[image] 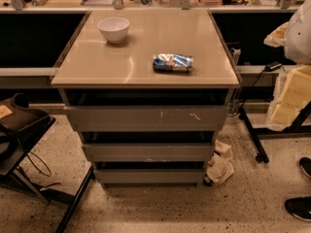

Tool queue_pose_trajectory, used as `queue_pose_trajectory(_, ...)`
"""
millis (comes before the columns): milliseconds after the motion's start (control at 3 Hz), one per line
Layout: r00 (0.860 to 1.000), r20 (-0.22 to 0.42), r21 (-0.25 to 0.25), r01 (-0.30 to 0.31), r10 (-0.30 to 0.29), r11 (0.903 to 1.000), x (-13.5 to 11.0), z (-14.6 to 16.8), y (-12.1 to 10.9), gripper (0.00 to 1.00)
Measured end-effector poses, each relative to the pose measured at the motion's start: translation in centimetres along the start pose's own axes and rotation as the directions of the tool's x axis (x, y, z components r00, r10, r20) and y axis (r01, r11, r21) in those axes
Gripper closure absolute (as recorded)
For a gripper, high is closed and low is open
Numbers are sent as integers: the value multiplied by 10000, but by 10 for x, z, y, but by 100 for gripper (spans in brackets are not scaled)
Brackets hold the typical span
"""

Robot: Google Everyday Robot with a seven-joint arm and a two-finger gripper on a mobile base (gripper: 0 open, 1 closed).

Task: Open top drawer

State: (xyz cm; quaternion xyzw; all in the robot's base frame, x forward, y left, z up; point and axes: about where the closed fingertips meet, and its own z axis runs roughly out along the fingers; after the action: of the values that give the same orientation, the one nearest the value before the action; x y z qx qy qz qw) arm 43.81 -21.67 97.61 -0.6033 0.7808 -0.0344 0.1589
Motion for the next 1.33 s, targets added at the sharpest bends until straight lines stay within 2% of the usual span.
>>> queue_pose_trajectory(667,9999,145,187,10,-13,9998,-2,9,2,0)
queue_pose_trajectory(1000,9993,362,739,-121,95,9972,-14,23,25,0)
queue_pose_trajectory(1333,9986,432,947,-333,293,9949,-48,78,55,0)
